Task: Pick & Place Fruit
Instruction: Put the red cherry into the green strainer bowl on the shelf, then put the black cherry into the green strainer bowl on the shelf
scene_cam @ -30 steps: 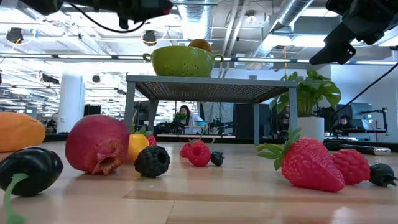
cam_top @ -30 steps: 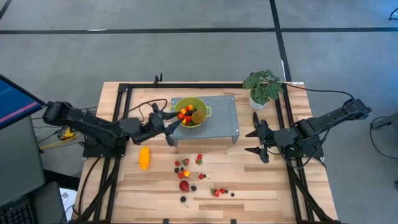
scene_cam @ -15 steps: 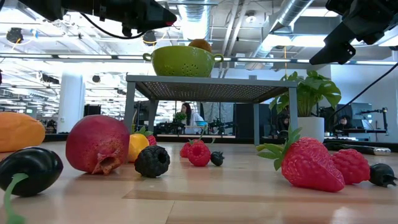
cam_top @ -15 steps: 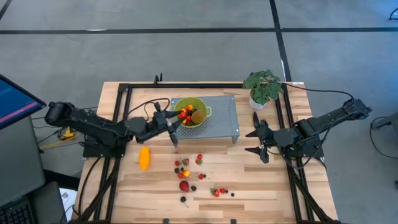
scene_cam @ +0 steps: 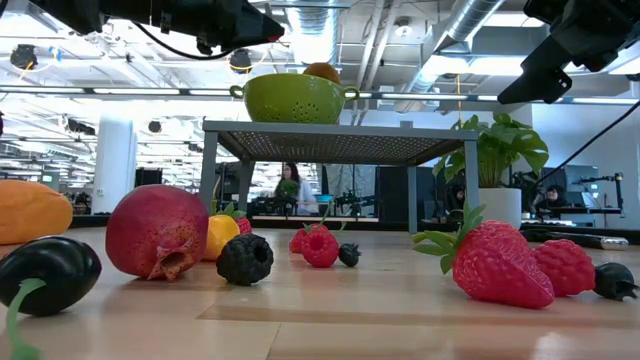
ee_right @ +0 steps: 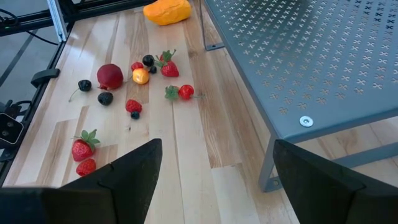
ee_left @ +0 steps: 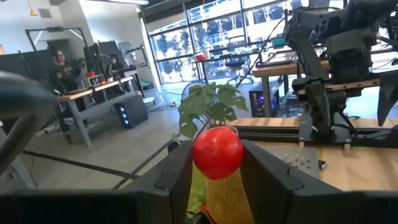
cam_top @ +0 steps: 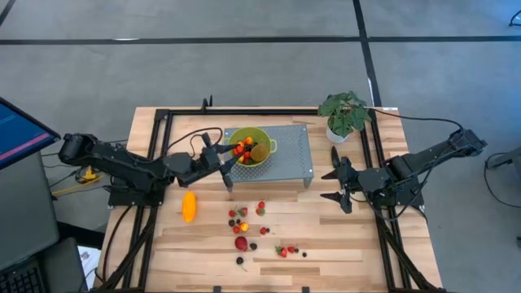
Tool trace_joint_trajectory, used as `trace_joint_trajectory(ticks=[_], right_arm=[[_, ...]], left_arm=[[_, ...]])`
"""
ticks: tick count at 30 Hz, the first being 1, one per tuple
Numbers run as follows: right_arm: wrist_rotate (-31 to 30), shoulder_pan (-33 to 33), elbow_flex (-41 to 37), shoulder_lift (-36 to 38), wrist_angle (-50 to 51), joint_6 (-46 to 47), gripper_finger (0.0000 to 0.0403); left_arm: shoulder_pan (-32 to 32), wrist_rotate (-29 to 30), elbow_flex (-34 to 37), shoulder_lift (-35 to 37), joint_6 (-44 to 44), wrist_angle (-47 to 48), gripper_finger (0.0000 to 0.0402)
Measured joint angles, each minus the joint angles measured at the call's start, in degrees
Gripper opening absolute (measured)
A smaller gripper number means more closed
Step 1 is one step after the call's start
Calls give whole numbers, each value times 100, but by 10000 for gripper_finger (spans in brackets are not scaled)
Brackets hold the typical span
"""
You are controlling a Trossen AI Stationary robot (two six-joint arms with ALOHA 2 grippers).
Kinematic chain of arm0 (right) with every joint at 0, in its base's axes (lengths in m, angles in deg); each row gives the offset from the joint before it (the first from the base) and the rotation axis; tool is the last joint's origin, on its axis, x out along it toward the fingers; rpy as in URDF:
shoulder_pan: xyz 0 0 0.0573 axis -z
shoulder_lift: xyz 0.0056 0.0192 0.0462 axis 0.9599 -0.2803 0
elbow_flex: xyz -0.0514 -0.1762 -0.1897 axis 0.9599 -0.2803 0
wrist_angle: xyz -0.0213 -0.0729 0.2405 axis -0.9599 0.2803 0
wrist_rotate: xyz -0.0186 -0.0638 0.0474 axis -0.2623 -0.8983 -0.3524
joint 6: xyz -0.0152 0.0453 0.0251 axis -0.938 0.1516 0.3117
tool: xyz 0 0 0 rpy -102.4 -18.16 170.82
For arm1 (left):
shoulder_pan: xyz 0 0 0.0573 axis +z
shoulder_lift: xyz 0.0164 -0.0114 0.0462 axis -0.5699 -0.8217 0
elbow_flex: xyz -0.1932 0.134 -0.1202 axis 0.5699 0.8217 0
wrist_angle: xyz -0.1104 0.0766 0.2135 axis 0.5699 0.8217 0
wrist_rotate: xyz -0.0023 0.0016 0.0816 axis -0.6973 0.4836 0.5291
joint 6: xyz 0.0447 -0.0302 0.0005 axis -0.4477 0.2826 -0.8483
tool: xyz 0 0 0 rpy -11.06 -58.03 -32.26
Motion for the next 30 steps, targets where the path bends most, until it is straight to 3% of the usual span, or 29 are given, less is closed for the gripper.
trace_joint_trajectory(ticks=[13,21,30], right_arm=[[1,2,0,1,0,0,302],[1,0,0,0,0,0,301],[-1,2,0,0,0,-2,301]], left_arm=[[-63,75,-2,151,-89,-33,224],[-618,-249,-94,321,-68,-11,231],[-1706,-318,-87,317,95,872,231]])
